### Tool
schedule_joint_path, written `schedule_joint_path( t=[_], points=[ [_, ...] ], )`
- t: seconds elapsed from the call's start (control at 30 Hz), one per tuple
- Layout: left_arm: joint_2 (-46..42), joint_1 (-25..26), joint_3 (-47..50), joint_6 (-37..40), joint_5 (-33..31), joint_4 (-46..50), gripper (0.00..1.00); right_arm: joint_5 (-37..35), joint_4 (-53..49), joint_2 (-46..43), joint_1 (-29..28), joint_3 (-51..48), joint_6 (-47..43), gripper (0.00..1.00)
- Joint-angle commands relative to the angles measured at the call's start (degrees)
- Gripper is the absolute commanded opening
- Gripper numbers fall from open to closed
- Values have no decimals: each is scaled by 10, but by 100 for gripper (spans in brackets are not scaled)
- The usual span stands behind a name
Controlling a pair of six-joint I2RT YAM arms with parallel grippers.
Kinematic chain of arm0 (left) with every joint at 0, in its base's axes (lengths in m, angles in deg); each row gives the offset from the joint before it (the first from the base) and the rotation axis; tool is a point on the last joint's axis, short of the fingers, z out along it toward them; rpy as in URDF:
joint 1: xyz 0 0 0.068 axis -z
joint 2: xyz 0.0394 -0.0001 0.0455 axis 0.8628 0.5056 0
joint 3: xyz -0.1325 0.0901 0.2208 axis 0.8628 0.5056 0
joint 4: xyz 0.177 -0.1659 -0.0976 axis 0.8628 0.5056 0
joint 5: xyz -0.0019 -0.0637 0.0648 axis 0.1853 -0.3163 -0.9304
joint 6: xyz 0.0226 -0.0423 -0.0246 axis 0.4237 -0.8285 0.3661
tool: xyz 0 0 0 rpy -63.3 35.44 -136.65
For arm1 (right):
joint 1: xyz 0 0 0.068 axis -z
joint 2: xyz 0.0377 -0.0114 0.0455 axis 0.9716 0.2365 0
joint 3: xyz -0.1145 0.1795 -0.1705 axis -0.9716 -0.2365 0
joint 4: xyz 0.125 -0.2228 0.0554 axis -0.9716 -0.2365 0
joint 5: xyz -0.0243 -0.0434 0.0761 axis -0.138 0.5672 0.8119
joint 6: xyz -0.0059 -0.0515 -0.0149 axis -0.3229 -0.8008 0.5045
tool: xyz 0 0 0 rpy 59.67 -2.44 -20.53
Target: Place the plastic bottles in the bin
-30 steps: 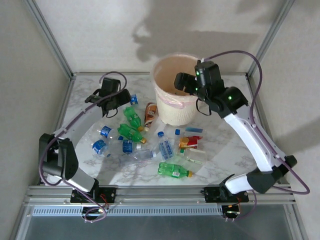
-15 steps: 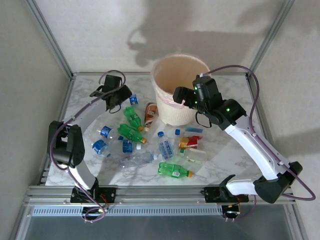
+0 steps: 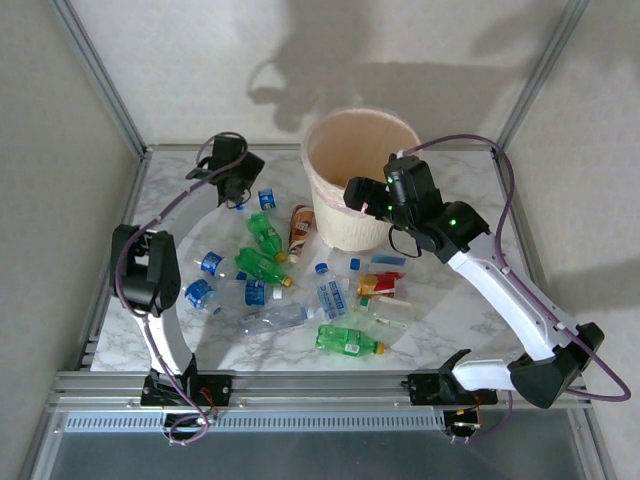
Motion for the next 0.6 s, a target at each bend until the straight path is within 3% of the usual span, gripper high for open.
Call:
schedule_joint_path(
  t=[0.0,0.13,0.57],
  points=[
    [22,14,-14,-37,6,29,83,-9,6,-4,-5,-4,7,89],
    [51,21,-28,-81,3,34,82,-13,2,-9,-5,-6,11,90],
    [190,43,-203,-135,-31,168,82,-35,-17,-30,-5,-13,16,90]
  ],
)
